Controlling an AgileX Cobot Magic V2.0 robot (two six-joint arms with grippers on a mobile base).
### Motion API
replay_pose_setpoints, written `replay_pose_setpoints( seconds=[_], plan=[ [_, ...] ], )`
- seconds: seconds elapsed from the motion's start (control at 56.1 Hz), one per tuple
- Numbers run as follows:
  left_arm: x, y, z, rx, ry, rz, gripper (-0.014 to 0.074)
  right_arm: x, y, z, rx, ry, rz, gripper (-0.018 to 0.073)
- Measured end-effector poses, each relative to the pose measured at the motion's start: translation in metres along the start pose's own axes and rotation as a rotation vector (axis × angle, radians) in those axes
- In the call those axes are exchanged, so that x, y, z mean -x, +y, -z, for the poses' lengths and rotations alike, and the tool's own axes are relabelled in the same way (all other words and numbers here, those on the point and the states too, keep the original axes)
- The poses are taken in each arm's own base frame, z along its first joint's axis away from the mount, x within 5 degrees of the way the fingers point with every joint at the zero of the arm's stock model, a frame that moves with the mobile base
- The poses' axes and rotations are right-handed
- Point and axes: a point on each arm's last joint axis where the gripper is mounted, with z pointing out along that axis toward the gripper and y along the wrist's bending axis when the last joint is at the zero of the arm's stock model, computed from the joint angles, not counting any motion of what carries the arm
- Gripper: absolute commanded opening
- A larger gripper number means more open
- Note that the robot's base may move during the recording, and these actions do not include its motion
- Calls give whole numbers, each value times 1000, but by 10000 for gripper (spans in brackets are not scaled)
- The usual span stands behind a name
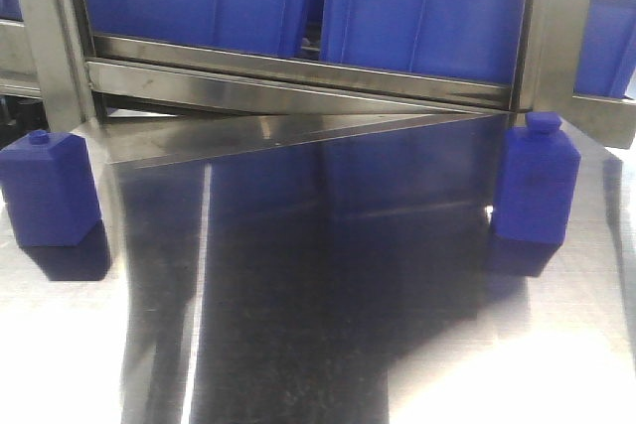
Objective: Pick and sort blue part to right shelf
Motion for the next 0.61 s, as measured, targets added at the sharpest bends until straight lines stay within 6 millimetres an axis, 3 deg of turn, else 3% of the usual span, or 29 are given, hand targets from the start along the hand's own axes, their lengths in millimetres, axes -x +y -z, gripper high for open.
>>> replay_pose_setpoints(
  seconds=[0.606],
  plan=[
    [1,0,0,0,-7,0,124,0,0,0,0,0,0,57]
  ],
)
